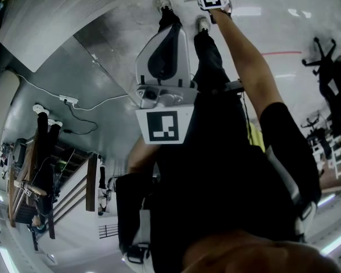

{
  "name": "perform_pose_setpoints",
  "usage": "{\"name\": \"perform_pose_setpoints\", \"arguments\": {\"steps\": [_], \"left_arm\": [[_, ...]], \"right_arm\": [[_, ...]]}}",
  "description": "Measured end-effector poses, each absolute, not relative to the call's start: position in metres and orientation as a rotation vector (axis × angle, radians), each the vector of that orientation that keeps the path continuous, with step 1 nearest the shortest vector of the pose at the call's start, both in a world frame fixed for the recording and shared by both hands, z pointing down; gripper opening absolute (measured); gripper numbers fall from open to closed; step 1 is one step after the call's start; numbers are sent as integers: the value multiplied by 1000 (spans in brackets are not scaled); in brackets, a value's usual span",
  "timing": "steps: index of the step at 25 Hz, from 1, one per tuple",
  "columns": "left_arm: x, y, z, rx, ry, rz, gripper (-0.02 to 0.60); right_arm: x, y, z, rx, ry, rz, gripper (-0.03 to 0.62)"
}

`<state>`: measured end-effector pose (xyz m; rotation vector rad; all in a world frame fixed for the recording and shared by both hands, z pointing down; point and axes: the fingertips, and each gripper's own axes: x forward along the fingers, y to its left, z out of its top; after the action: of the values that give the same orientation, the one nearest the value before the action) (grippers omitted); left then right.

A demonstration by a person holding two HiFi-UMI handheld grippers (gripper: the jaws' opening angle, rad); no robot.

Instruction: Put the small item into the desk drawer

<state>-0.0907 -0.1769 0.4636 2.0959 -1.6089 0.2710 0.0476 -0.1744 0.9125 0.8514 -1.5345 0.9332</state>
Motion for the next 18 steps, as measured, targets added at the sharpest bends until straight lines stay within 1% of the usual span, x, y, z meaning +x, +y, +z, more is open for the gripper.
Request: {"name": "perform_pose_setpoints", "arguments": {"steps": [6,10,18], "left_arm": [[-92,-177,462,2089,-1611,263,-5],[-90,-175,460,2091,-1611,270,-5],[-89,-164,457,2102,-1618,269,-5]], "right_arm": [[48,-178,910,839,-1508,935,252],[26,-170,909,781,-1572,1060,252],[24,-173,901,840,-1626,1055,252]]}}
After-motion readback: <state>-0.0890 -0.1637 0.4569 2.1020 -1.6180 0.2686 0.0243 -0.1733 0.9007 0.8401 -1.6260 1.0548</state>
